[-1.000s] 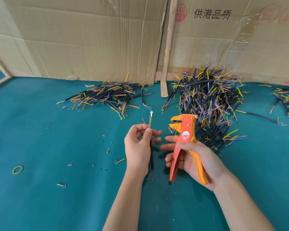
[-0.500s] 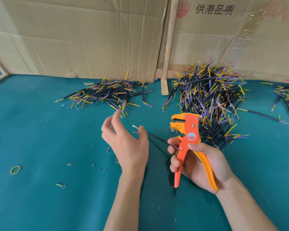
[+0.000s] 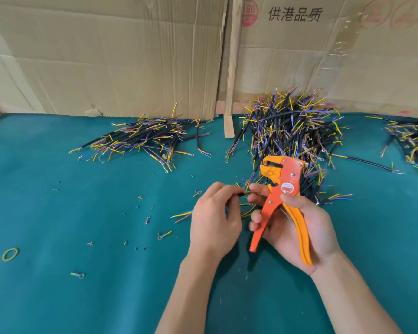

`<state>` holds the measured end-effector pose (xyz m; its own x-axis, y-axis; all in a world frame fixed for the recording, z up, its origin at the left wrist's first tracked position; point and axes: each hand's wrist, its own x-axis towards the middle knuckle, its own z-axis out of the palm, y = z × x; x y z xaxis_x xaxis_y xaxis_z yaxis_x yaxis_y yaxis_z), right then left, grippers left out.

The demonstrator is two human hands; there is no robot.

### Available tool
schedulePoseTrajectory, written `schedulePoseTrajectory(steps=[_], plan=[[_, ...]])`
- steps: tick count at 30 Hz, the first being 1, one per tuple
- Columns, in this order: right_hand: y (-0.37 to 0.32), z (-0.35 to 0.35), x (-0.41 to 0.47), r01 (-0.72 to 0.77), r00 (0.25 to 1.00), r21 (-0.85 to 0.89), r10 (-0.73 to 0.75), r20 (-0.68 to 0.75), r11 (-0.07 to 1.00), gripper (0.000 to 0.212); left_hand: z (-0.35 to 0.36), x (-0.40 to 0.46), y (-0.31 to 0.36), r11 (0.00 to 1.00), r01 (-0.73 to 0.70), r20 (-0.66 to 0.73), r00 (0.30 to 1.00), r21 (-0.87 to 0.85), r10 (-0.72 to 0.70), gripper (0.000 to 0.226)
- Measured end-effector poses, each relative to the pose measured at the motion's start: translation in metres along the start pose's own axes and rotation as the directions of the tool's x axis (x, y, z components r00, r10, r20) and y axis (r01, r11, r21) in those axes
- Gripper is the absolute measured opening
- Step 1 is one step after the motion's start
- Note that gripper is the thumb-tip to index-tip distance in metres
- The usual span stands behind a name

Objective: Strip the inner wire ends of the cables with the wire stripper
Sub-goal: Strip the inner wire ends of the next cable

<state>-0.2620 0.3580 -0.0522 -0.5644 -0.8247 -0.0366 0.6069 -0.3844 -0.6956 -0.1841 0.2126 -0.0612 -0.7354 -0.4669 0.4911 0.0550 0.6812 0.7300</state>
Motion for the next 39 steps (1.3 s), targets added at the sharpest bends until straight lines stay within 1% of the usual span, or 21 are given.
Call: schedulePoseTrajectory(steps=[4,7,8,11,13,15,17,20,24,28,32,36,39], plan=[[-0.001,0.0,0.0,0.037,0.998,-0.016,-0.038,-0.046,0.999,0.064,0.0,0.001,-0.002,0.999,0.051,-0.075,0.996,-0.013,-0.052,0.018],[-0.001,0.002,0.0,0.042,0.997,-0.054,-0.045,-0.058,0.998,0.073,-0.001,0.002,0.0,0.988,0.117,-0.096,0.987,-0.105,-0.128,0.019],[0.0,0.002,0.0,0.042,0.997,-0.067,-0.047,-0.063,0.997,0.073,-0.001,0.002,0.0,0.98,0.146,-0.095,0.983,-0.138,-0.16,0.018],[0.001,0.005,0.0,0.045,0.995,-0.067,-0.05,-0.084,0.997,0.061,-0.001,0.002,-0.003,0.944,0.238,-0.063,0.964,-0.23,-0.259,0.019],[0.001,0.006,0.0,0.051,0.994,-0.064,-0.057,-0.092,0.997,0.06,0.0,0.003,-0.005,0.922,0.285,-0.02,0.954,-0.263,-0.3,0.022],[0.001,0.007,0.0,0.054,0.994,-0.085,-0.061,-0.091,0.995,0.058,0.0,0.004,-0.006,0.896,0.318,0.025,0.945,-0.309,-0.327,0.019],[0.002,0.008,0.0,0.05,0.994,-0.112,-0.06,-0.086,0.992,0.054,-0.002,0.005,-0.007,0.869,0.334,0.061,0.94,-0.366,-0.335,0.015],[0.004,0.01,0.0,0.041,0.994,-0.15,-0.055,-0.091,0.988,0.05,-0.003,0.007,-0.007,0.837,0.354,0.085,0.932,-0.417,-0.352,0.016],[0.007,0.013,0.001,0.015,0.996,-0.157,-0.03,-0.088,0.987,0.054,-0.004,0.008,-0.007,0.792,0.394,0.114,0.915,-0.466,-0.388,0.015],[0.006,0.012,0.001,0.031,0.994,-0.153,-0.047,-0.096,0.988,0.054,-0.006,0.008,-0.008,0.783,0.407,0.146,0.911,-0.47,-0.386,0.011],[0.004,0.011,0.002,0.042,0.992,-0.155,-0.059,-0.108,0.987,0.057,-0.005,0.008,-0.007,0.796,0.417,0.166,0.908,-0.44,-0.385,0.008],[0.005,0.012,0.002,0.046,0.989,-0.158,-0.067,-0.129,0.986,0.048,-0.006,0.008,-0.007,0.798,0.424,0.194,0.906,-0.429,-0.377,0.007],[0.005,0.012,0.001,0.036,0.991,-0.171,-0.057,-0.12,0.985,0.044,-0.006,0.007,-0.005,0.775,0.451,0.217,0.892,-0.442,-0.396,0.01]])
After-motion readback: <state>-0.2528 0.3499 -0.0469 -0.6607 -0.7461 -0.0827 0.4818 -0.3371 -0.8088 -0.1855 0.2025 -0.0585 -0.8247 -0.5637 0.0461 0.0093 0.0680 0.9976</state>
